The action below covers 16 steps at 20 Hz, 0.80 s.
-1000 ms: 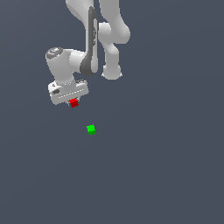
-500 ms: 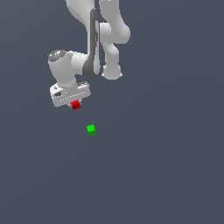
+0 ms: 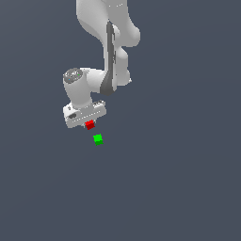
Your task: Stack the red cube on top of the green cube.
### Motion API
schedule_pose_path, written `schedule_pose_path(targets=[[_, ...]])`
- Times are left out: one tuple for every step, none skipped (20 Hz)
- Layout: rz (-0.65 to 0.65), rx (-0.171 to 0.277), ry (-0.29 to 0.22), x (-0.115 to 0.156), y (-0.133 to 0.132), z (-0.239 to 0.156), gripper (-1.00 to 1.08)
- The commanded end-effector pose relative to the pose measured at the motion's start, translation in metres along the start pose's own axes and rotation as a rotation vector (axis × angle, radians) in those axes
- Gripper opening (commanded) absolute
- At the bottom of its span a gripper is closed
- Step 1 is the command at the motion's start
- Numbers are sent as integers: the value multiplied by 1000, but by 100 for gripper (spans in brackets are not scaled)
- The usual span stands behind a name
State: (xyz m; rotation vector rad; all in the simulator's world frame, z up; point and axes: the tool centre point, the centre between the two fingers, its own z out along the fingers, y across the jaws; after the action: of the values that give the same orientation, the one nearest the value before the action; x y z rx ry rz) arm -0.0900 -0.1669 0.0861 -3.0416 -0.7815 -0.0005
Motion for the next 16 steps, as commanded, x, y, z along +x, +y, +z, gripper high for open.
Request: schedule_pose_path(targets=[[0,-1,1,23,-4,8,-100],[0,-1,1,31,-6,10,-100],[0,-1,1,38,-7,13,-100],[0,-1,0,44,-8,15,-100],[0,-1,0,50,-8,17,-100],[0,-1,0,55,-9,19,-100],[0,-1,0,59,-10,20,-100],[0,-1,0,63,-10,21,-100],[0,-1,0,66,-10,22,-100],[0,-1,0,69,-11,23,-100],[0,-1,0,71,-11,24,-100],[0,-1,0,73,-11,24,-100],[0,-1,0,74,-11,25,-100],[0,-1,0,74,-11,25,-100],[0,-1,-1,75,-11,25,-100],[0,-1,-1,75,-11,25,100]])
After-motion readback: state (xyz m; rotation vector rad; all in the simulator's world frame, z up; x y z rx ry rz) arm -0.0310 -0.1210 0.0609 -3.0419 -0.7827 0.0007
